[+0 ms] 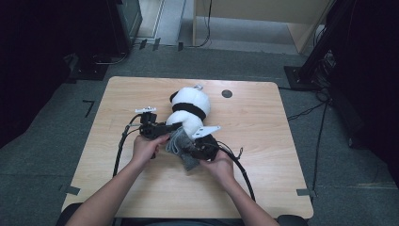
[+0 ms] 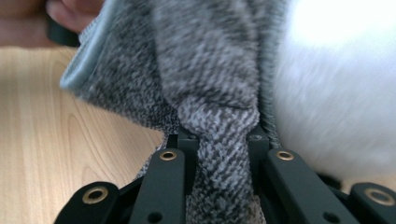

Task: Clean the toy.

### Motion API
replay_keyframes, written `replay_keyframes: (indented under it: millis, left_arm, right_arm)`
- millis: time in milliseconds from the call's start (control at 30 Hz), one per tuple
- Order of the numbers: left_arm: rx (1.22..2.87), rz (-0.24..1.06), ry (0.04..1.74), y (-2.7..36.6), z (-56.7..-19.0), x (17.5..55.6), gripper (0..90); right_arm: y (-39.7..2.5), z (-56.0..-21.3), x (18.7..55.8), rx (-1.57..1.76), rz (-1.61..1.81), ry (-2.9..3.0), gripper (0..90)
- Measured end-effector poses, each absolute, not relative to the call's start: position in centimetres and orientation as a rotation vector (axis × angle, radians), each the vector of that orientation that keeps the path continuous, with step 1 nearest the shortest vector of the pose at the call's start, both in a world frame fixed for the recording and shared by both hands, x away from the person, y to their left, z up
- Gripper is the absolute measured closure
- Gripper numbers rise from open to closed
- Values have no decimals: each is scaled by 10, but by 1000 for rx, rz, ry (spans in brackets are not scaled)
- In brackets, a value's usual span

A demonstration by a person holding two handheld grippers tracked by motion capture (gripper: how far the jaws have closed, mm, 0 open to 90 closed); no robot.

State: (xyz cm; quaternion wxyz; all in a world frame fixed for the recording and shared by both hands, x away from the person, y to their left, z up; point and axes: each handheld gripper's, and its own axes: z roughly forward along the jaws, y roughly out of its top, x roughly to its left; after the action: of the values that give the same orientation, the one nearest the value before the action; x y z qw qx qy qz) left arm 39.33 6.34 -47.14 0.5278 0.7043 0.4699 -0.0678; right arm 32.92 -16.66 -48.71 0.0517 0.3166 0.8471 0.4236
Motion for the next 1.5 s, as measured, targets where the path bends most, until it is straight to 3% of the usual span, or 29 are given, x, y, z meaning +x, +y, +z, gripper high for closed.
replay_keyframes:
  millis: [400, 567, 800, 967, 1167, 1500]
  left_arm:
    - [1617, -202, 1098, 69, -457, 392, 496]
    - [1634, -117, 1069, 71, -449, 390, 492]
    - [1663, -85, 1090, 74, -453, 394, 489]
    - [1671, -130, 1090, 64, -456, 390, 487]
    - [1703, -143, 1080, 48, -458, 383, 489]
    - [1683, -143, 1113, 59, -459, 388, 499]
  right_arm:
    - [-166, -498, 336, 1025, 1183, 2608, 770]
    - [-173, -501, 342, 1091, 1181, 2617, 767]
    - [-163, -477, 327, 826, 1245, 2688, 768]
    - [-154, -456, 312, 643, 1331, 2602, 768]
    - [-156, -471, 322, 774, 1313, 2563, 777]
    - [-169, -482, 331, 893, 1248, 2587, 778]
